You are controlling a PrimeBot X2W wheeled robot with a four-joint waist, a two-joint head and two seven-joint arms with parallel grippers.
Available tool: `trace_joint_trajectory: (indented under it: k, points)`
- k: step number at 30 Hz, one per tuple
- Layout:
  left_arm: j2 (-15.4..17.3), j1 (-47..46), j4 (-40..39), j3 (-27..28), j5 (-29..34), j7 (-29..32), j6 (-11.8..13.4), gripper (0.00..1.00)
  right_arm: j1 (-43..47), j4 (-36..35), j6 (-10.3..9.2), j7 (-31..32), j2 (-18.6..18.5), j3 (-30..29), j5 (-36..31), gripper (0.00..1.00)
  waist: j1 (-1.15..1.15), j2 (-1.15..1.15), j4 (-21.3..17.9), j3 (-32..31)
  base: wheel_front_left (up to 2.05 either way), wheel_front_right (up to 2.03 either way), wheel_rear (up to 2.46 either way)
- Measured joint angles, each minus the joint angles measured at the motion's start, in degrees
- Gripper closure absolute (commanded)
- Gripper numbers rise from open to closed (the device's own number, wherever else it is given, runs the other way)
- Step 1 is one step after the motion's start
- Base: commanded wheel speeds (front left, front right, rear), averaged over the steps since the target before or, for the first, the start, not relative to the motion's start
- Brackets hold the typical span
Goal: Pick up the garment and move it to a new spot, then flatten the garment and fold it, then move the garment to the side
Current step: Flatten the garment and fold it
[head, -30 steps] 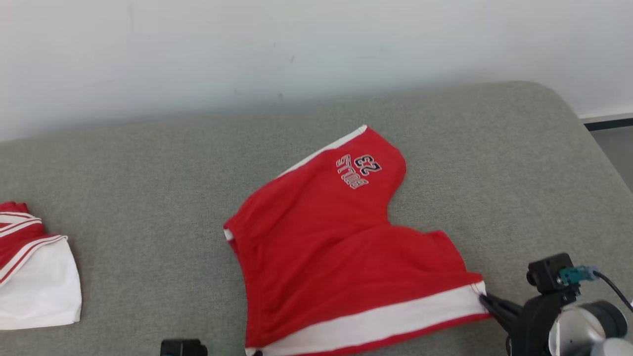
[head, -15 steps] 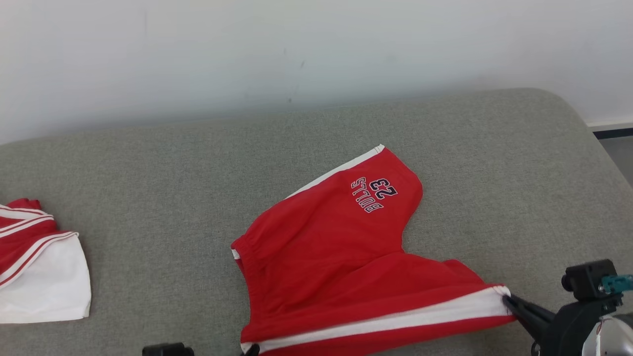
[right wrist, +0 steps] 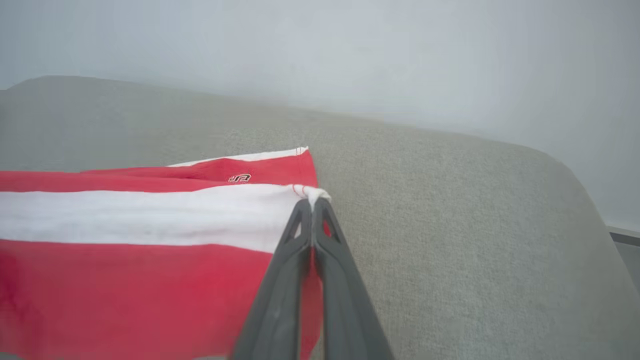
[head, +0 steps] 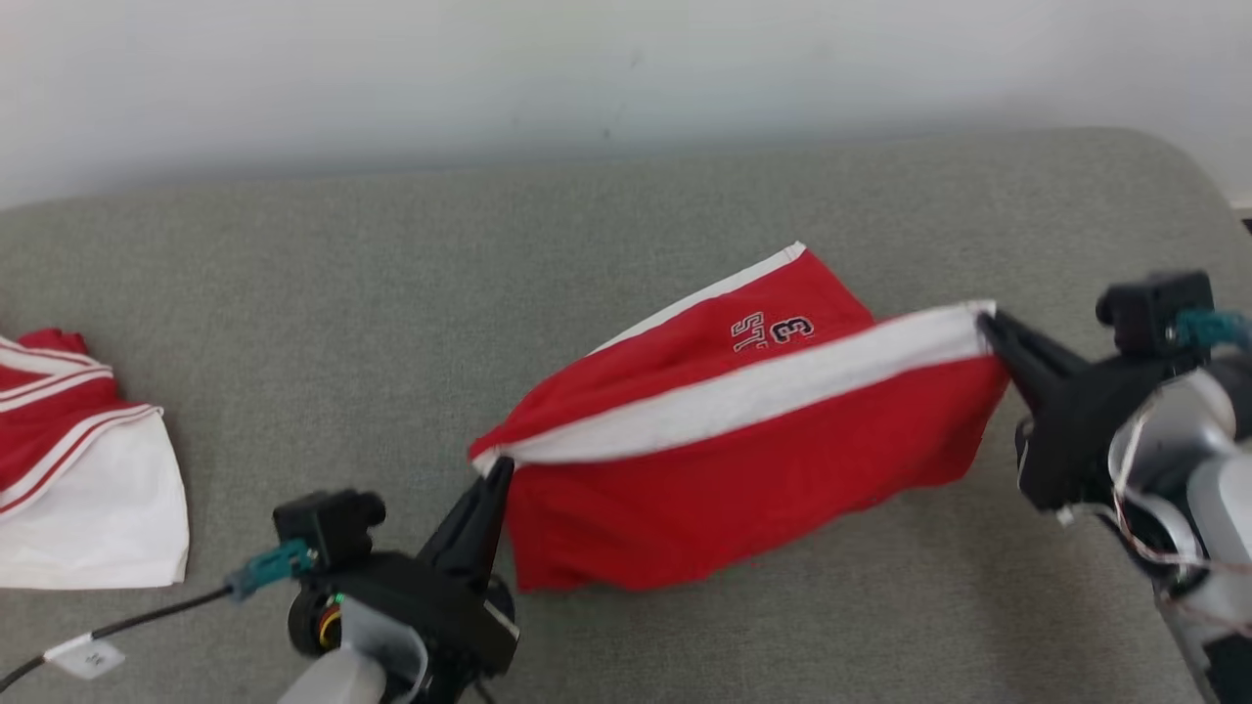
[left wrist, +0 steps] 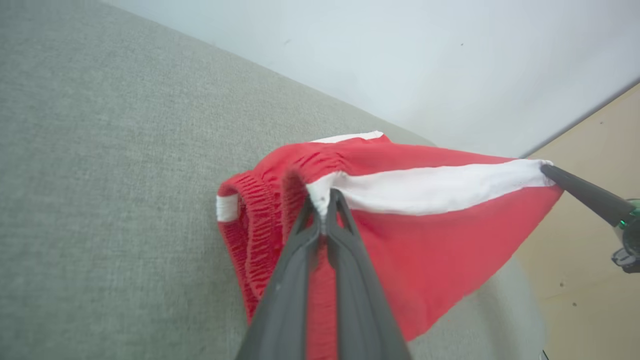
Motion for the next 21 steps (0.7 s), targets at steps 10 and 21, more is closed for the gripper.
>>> trace_joint_trajectory:
  k: [10, 21]
  points:
    - [-6.84, -11.02, 10.78, 1.16, 2.82, -4.79, 0.96, 1.00, -20.14, 19.09, 0.00, -8.94, 0.86, 8.11, -3.85, 1.00, 0.00, 0.00, 3.54, 6.49, 0.00, 0.00, 0.00]
    - [-9.35, -16.99, 18.28, 1.42, 8.81, -7.83, 0.99, 0.00, -30.63, 34.22, 0.00, -14.06, 4.37, 12.74, -3.43, 0.00, 0.01, 0.01, 7.61, 12.24, 0.00, 0.00, 0.00]
